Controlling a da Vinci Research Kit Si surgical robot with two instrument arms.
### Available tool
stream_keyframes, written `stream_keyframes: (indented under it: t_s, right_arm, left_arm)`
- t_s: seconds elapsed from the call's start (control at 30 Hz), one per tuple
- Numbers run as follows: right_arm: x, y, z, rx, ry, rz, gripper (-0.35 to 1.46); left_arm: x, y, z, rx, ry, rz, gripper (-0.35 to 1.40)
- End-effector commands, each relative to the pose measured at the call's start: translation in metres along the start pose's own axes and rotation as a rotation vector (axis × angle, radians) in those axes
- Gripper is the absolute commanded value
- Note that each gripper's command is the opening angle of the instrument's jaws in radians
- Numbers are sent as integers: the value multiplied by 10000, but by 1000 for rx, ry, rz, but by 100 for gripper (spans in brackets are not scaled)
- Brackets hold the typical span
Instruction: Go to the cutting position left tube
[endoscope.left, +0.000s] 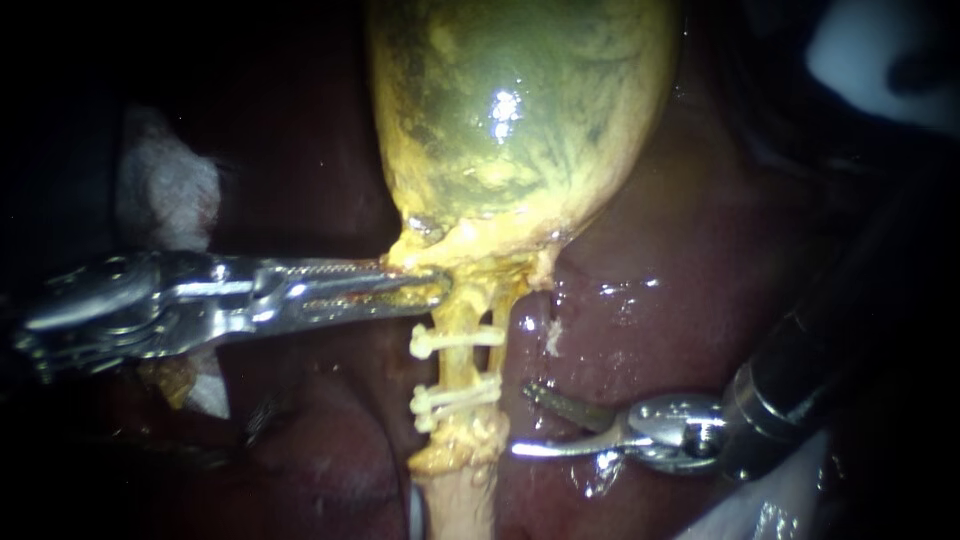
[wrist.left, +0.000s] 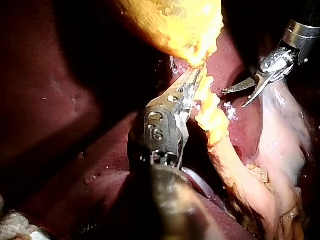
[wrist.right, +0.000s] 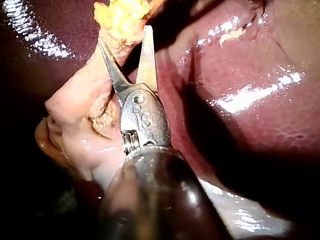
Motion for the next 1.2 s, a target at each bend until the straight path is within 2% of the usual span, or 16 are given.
stream_keyframes:
  t_s: [0.03, 0.23, 0.43, 0.5, 0.63, 1.0, 1.2]
  right_arm:
    - [2, 0, 0, 9, 8, 11, 90]
    - [10, 3, 2, 34, 22, 38, 88]
    - [16, 7, 8, 50, 22, 41, 88]
    - [18, 6, 11, 61, 17, 42, 79]
    - [22, 8, 20, 62, 20, 42, 76]
    - [32, 38, 34, 51, 27, 44, 78]
    - [34, 45, 43, 45, 30, 45, 79]
  left_arm:
    - [-1, 1, 0, -8, -3, -5, -35]
    - [-3, 6, 3, -23, -21, -9, -35]
    - [-4, 8, 5, -29, -23, -7, -35]
    - [-5, 8, 6, -29, -23, -7, -35]
    - [-4, 8, 7, -28, -22, -7, -35]
    - [-2, 12, 6, -38, -26, -8, -35]
    - [-1, 13, 6, -42, -27, -9, -35]
